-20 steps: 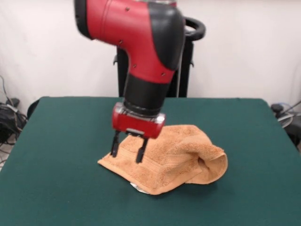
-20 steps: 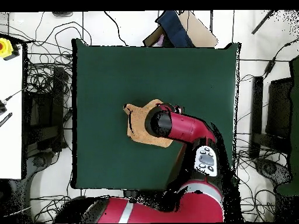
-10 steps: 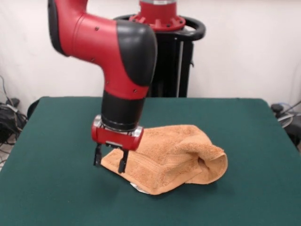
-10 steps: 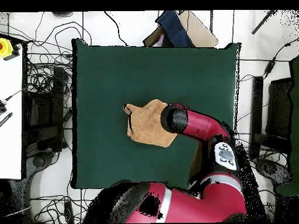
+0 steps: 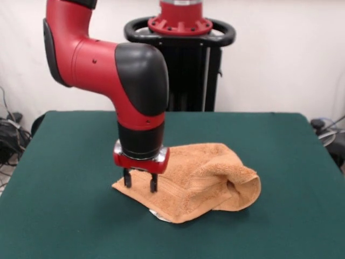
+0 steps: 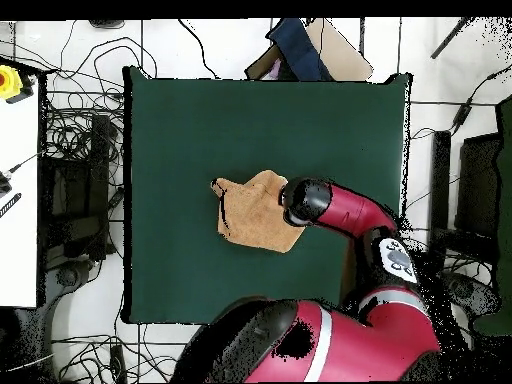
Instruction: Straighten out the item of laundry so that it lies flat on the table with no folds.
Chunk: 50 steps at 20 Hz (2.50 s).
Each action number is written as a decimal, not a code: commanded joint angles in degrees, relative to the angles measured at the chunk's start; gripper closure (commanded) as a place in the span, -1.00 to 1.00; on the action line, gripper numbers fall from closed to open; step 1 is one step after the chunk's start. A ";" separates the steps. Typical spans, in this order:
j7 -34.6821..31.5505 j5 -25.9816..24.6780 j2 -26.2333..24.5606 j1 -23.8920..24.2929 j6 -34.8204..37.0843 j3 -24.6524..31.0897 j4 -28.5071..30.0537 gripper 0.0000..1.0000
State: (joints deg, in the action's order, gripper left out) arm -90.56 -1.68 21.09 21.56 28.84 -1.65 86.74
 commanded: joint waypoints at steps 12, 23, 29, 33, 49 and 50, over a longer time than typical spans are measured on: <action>0.14 -2.14 -6.10 0.69 2.91 8.50 -4.37 -1.00; -1.27 -2.68 -5.81 1.43 0.21 7.67 -3.37 -1.00; -3.42 -2.06 -5.26 1.31 -2.60 7.86 -2.56 1.00; -6.98 -1.98 -1.74 -0.91 -3.01 5.14 -0.48 1.00; -11.88 -9.62 10.98 -3.73 -12.08 -7.21 12.73 1.00; -11.71 -9.49 10.86 -3.57 -12.32 -7.03 12.98 1.00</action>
State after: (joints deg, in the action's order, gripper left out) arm -90.57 -8.11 32.50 17.63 25.66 -6.68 93.47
